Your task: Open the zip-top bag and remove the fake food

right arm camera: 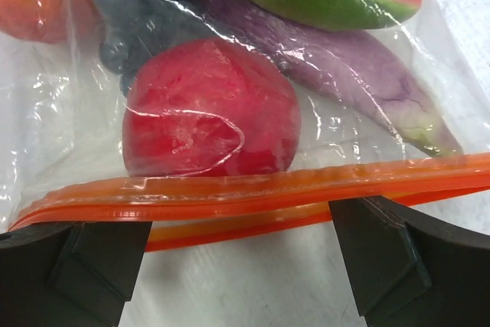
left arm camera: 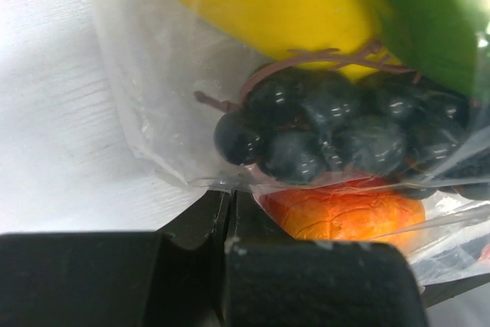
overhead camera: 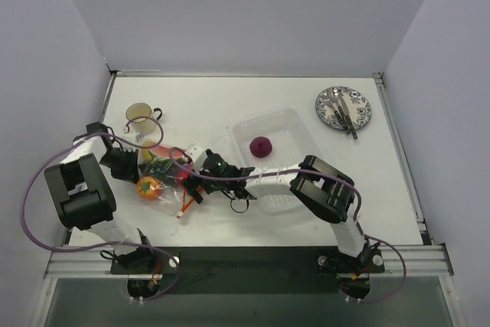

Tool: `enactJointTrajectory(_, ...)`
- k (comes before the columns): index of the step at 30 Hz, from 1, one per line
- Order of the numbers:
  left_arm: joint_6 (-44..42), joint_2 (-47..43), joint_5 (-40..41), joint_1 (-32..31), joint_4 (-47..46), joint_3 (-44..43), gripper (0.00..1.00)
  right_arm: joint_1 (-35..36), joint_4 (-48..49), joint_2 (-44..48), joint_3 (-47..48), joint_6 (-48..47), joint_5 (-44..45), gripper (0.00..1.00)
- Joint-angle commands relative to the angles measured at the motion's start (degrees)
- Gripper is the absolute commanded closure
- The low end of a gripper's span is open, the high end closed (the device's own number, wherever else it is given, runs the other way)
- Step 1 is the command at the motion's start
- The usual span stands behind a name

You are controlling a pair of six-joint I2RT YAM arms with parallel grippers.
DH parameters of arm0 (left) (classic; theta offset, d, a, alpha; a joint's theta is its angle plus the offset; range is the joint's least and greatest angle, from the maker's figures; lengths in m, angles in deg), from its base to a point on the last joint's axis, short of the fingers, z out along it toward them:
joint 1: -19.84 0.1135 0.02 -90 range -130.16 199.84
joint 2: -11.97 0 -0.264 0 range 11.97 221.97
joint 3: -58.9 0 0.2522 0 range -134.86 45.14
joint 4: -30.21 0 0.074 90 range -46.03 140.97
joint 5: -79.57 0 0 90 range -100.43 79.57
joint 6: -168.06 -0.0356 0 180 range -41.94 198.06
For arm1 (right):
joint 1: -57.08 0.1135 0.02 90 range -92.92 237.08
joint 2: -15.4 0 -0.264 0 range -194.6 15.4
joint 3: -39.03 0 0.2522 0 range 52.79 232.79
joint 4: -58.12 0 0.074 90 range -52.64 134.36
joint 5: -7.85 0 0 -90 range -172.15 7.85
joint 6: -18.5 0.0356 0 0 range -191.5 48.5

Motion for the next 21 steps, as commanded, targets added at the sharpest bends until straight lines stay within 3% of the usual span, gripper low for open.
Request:
enactJointTrajectory(1, -1.4, -0.5, -1.6, -1.0, 1.2, -0.1, 1.00, 0.1, 6.4, -2.0, 5.0, 0.6, -1.2, 0.00)
enactJointTrajectory(10, -1.3, -0.6, -2.9, -5.0, 2.9, 0.1, 1.00, 1.5, 5.8, -5.0, 9.0, -1.8, -1.7, 0.00)
enactJointTrajectory(13, -1.0, -1.3, -3.1, -5.7, 3.1, 0.2, 1.00, 1.3, 5.0, -4.5, 8.1, -2.1, -1.0, 0.06)
enactJointTrajectory(21, -2.4, -1.7, -1.9, -0.5, 5.1, -3.1, 1.00, 1.0, 2.7, 1.5, 0.3, -2.6, 2.8, 0.53)
